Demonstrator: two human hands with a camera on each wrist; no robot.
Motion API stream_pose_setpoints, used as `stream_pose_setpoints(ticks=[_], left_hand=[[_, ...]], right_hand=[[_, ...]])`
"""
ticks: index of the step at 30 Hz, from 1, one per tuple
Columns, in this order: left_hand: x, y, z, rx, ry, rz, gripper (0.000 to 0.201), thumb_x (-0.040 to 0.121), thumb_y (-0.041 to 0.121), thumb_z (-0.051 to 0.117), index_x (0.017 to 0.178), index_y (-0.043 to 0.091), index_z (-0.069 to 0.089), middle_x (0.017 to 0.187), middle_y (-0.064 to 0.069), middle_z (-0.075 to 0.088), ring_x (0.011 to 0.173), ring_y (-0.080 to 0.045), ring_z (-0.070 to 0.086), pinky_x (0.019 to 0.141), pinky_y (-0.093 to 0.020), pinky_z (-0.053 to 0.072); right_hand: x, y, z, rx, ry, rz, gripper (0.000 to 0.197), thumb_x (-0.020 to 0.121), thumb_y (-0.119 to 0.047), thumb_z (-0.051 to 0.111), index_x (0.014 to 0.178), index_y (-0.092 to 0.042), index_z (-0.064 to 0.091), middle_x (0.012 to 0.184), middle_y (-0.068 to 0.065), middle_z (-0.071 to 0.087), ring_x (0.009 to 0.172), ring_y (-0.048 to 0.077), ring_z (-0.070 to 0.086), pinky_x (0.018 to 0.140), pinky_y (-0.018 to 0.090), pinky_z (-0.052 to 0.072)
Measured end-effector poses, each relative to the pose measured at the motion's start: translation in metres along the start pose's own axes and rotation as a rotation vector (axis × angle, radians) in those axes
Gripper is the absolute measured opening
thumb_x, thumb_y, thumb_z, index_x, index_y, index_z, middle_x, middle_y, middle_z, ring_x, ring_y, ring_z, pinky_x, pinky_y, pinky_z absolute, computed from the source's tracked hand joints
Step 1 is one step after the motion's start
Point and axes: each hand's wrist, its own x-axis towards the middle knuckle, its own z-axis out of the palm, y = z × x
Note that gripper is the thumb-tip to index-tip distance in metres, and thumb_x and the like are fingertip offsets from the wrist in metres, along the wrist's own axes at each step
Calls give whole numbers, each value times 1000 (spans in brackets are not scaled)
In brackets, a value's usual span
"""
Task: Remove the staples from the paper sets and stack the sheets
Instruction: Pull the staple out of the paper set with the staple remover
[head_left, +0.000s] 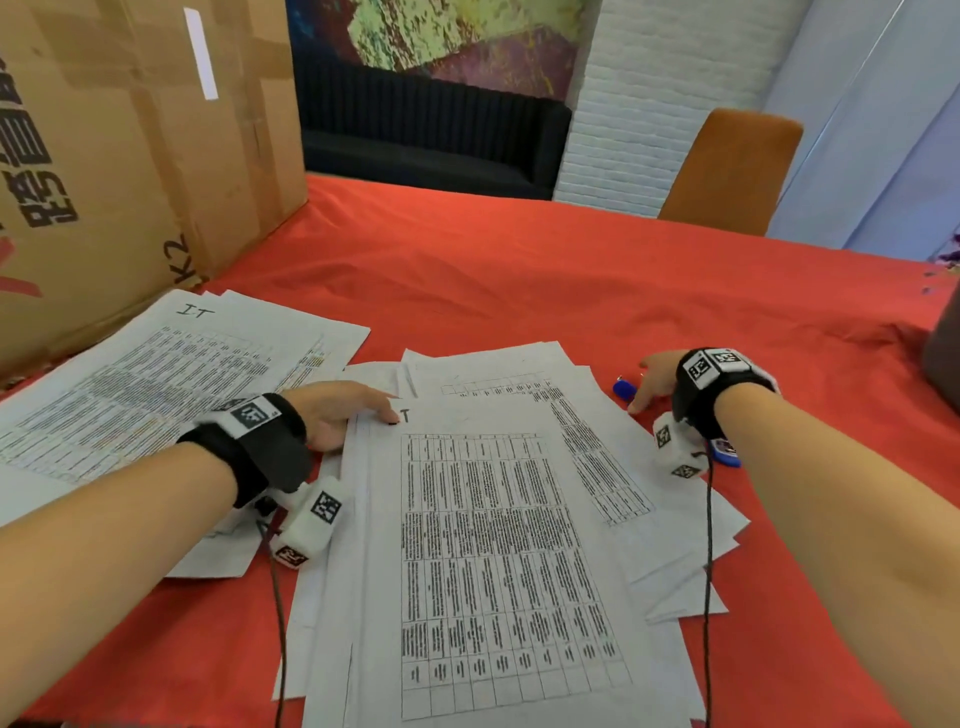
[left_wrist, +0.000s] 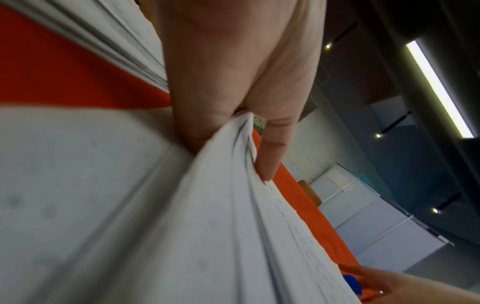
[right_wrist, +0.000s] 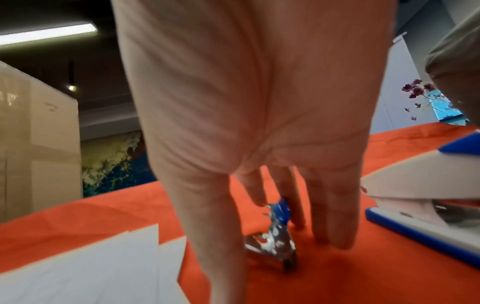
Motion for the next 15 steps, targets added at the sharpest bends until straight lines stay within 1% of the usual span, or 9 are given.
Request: stream_pose_setpoints(ticks=[1, 2, 4, 6, 9, 10, 12, 14, 15], left_hand=[[0, 0, 0, 5, 5, -5, 17, 92, -7, 43, 93, -2, 60, 77, -20, 72, 63, -30, 71, 55, -38, 59], [0, 0, -1, 6, 9, -7, 16, 92, -6, 44, 94, -2, 59, 77, -20, 72, 62, -30, 71, 54, -38, 59], [2, -1, -2, -12, 22, -17, 14, 91, -6, 47, 97, -3, 59, 76, -19, 72, 61, -29, 71, 53, -38, 59], [2, -3, -3, -32, 19, -23, 14, 89, -5, 50, 99, -4, 60, 80, -20, 72, 63, -29, 71, 55, -38, 59], [6, -6, -4, -37, -2, 24, 18, 85, -5, 57, 102, -3, 63, 96, -20, 71, 74, -29, 72, 67, -38, 60], [7, -7, -4, -31, -1, 41, 18, 84, -5, 59, 101, -2, 64, 98, -20, 70, 76, -29, 72, 70, -38, 60], [7, -9, -3, -34, -5, 63, 19, 83, -6, 61, 101, -1, 65, 102, -21, 70, 78, -29, 72, 71, -38, 60], [8, -10, -4, -56, 0, 75, 24, 83, -7, 61, 106, -3, 64, 107, -23, 68, 80, -30, 71, 72, -38, 60], [8, -11, -5, -62, 2, 77, 27, 83, -7, 61, 109, -4, 64, 109, -23, 67, 81, -30, 71, 72, -38, 60]], right_hand=[[-3, -4, 2, 22, 0, -7, 78, 57, -54, 83, 116, -9, 59, 120, 9, 64, 105, 28, 61, 91, 35, 49], [-9, -8, 3, 39, -3, 1, 62, 62, -55, 80, 98, -8, 62, 110, 9, 66, 96, 27, 61, 82, 32, 50], [-21, -16, 1, 77, -27, 27, 49, 73, -55, 73, 74, -10, 55, 91, 7, 63, 79, 25, 56, 61, 27, 41], [-22, -19, 3, 117, -14, 25, 47, 78, -53, 70, 70, -9, 53, 83, 8, 60, 66, 20, 51, 52, 27, 34], [-20, -23, 8, 219, 77, 11, 45, 86, -42, 65, 62, -6, 53, 59, 4, 54, 50, 14, 48, 45, 24, 31], [-19, -25, 8, 248, 119, 25, 46, 89, -37, 63, 58, -6, 50, 55, 4, 51, 49, 17, 49, 44, 24, 31], [-20, -31, 4, 240, 243, 26, 48, 90, -36, 62, 56, -7, 44, 56, 7, 49, 60, 26, 52, 49, 27, 34], [-24, -47, -8, 263, 367, -102, 44, 89, -33, 63, 57, -8, 46, 64, 11, 55, 68, 27, 54, 56, 27, 37], [-30, -59, -14, 301, 398, -217, 36, 89, -29, 64, 62, -9, 52, 69, 10, 59, 67, 25, 55, 58, 25, 39]])
